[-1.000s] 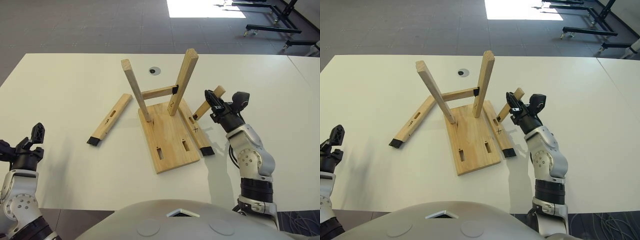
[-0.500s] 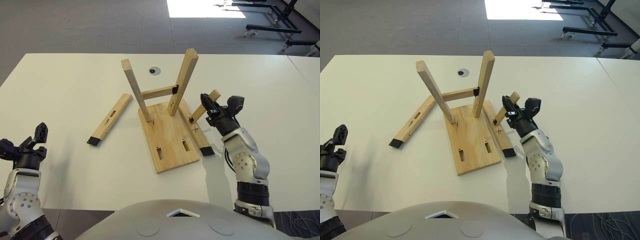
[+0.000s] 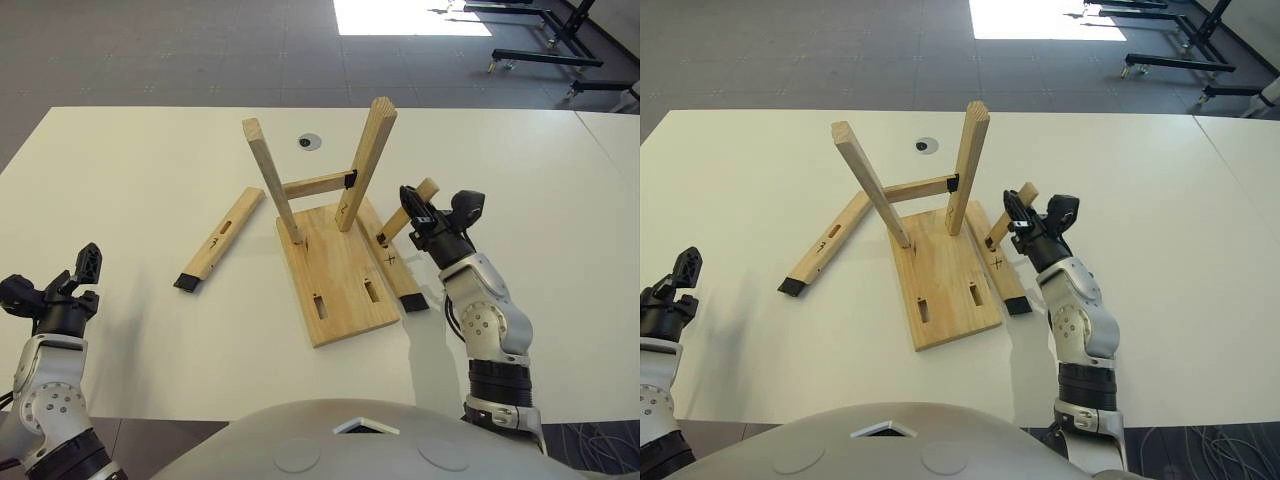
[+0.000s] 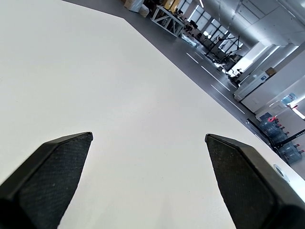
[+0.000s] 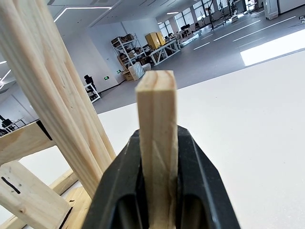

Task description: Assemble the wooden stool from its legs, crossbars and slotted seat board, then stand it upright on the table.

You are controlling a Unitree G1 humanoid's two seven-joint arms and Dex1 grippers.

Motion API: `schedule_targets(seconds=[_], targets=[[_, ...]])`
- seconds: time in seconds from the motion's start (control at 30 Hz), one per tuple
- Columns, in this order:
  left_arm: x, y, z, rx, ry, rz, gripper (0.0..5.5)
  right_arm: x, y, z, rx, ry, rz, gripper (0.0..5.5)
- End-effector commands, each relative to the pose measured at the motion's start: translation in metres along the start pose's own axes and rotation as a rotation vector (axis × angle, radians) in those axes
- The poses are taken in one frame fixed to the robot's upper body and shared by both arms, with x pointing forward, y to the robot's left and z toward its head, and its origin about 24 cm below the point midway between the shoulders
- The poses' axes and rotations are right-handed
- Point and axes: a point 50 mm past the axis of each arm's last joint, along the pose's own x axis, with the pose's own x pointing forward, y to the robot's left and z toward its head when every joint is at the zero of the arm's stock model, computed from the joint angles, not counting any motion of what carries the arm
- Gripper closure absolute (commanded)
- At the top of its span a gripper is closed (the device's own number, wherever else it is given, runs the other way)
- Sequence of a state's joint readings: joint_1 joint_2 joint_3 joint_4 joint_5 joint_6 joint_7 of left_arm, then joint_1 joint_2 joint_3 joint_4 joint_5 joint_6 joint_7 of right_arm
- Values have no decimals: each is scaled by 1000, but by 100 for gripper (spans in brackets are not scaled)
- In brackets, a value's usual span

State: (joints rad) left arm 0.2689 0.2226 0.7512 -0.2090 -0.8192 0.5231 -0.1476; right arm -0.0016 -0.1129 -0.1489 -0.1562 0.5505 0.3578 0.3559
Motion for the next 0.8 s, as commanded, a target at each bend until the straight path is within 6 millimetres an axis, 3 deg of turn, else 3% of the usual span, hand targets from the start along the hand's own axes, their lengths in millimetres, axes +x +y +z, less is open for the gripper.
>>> schedule_targets(seconds=[0.03, 0.8], targets=[[1, 0, -1, 4, 7, 9, 116, -1, -3, -2, -13, 2, -12, 510], [7, -8, -3, 26, 13, -19, 116, -11, -18, 6, -157, 1, -35, 510]])
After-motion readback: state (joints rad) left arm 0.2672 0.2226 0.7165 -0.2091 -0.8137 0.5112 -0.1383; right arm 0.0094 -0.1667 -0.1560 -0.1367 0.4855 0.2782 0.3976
